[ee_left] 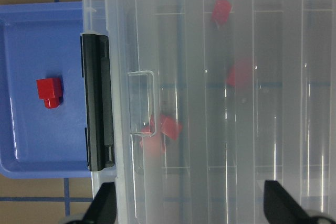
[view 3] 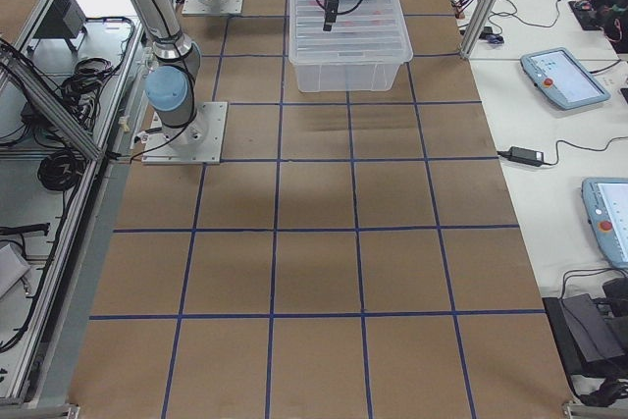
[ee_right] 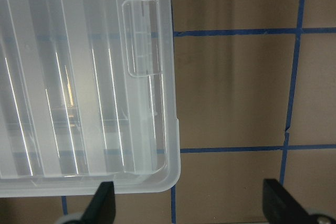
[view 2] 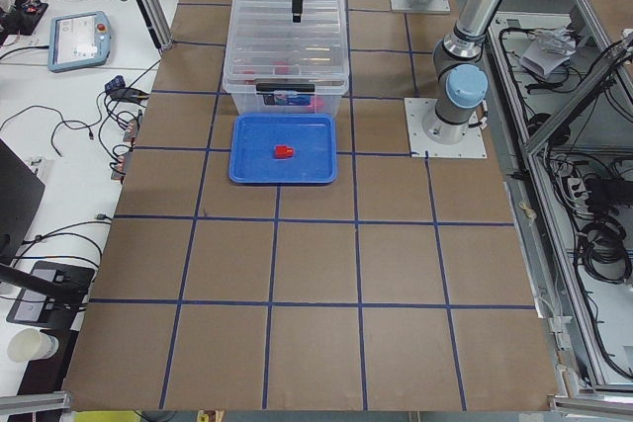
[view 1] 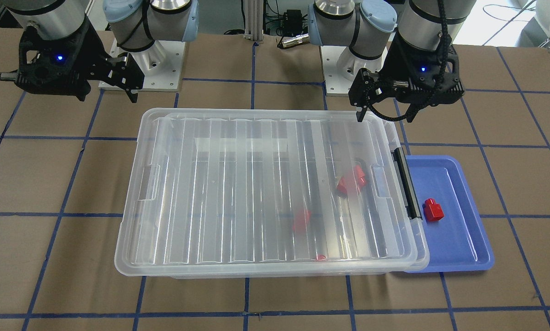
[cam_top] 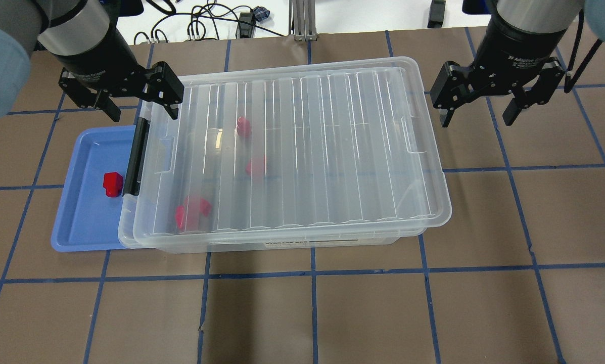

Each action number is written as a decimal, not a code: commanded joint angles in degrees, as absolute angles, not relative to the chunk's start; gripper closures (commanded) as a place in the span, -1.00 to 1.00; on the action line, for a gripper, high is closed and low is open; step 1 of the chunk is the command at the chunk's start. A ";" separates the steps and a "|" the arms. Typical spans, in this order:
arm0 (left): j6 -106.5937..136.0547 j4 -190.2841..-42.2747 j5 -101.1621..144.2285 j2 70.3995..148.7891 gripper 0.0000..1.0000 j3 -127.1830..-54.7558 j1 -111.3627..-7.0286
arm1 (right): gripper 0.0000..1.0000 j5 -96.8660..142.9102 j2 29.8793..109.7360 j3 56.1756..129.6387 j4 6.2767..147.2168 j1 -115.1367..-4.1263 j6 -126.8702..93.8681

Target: Place red block in blue tray from box

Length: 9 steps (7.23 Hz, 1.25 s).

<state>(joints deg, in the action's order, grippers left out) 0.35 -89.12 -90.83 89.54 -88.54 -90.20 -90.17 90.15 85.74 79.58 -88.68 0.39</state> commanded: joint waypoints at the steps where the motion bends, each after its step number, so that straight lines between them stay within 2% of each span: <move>1: 0.44 -89.12 -90.79 89.47 -1.00 -89.03 -90.26 | -1.00 -90.52 90.18 85.78 79.72 -88.68 0.44; 9: 1.23 -88.68 -89.65 88.95 -1.00 -89.12 -90.53 | -1.00 -91.05 90.00 85.87 80.07 -88.68 0.18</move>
<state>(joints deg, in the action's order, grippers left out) 1.30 -88.70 -89.64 89.24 -88.89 -90.53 -91.06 90.05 85.87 80.02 -88.68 0.19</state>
